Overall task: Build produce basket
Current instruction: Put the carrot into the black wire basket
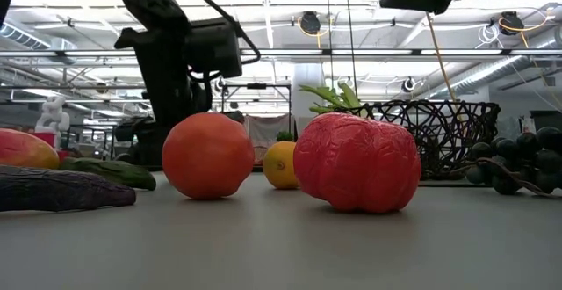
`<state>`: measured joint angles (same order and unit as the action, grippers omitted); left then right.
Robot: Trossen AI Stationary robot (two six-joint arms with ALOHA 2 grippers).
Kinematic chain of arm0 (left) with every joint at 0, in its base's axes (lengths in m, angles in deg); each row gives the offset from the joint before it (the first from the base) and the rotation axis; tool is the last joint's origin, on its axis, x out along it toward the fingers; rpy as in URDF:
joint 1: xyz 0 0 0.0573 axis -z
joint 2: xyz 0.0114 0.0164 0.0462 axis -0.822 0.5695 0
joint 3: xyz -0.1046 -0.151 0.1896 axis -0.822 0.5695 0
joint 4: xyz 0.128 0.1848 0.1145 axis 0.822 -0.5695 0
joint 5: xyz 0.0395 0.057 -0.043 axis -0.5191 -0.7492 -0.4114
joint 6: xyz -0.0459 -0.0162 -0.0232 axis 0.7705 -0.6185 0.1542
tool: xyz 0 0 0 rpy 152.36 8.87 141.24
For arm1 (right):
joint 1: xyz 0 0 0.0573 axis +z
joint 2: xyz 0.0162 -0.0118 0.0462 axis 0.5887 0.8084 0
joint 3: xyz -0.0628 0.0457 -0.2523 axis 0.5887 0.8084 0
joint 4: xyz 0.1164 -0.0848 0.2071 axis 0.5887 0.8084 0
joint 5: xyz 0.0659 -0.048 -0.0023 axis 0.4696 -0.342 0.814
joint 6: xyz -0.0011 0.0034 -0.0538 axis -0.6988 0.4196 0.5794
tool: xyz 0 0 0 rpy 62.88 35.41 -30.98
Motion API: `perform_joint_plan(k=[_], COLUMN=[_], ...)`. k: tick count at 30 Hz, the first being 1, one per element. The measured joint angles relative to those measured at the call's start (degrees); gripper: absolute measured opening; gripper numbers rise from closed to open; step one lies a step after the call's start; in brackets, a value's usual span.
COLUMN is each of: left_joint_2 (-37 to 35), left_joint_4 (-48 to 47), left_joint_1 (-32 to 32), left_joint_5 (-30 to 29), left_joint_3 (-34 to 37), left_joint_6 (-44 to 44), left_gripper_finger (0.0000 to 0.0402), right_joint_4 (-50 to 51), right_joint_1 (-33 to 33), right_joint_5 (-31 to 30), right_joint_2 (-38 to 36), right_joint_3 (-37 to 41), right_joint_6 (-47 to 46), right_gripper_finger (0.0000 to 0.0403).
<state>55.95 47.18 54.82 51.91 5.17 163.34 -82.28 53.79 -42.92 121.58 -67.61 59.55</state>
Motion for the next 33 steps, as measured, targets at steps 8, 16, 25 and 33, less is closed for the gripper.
perform_joint_plan(k=[8,16,25,33], left_joint_2=[-0.04,-8.43,-23.11,-24.58], left_joint_4=[3.73,9.71,30.77,49.69], left_joint_1=[-1.92,-6.43,-2.92,5.62], left_joint_5=[-0.22,8.01,8.83,8.98], left_joint_3=[0.0,0.0,-0.02,-0.02], left_joint_6=[-4.77,-17.2,-47.69,-69.68], left_gripper_finger=[0.0159,0.0176,0.0166,0.0174], right_joint_4=[0.0,-0.03,-5.94,-17.42], right_joint_1=[-0.01,-0.01,-0.48,-1.89], right_joint_5=[0.02,0.04,1.72,15.66], right_joint_2=[0.0,0.0,1.54,10.5], right_joint_3=[0.0,0.01,0.04,0.04], right_joint_6=[0.07,-0.88,-9.17,-8.88], right_gripper_finger=[0.024,0.024,0.024,0.024])
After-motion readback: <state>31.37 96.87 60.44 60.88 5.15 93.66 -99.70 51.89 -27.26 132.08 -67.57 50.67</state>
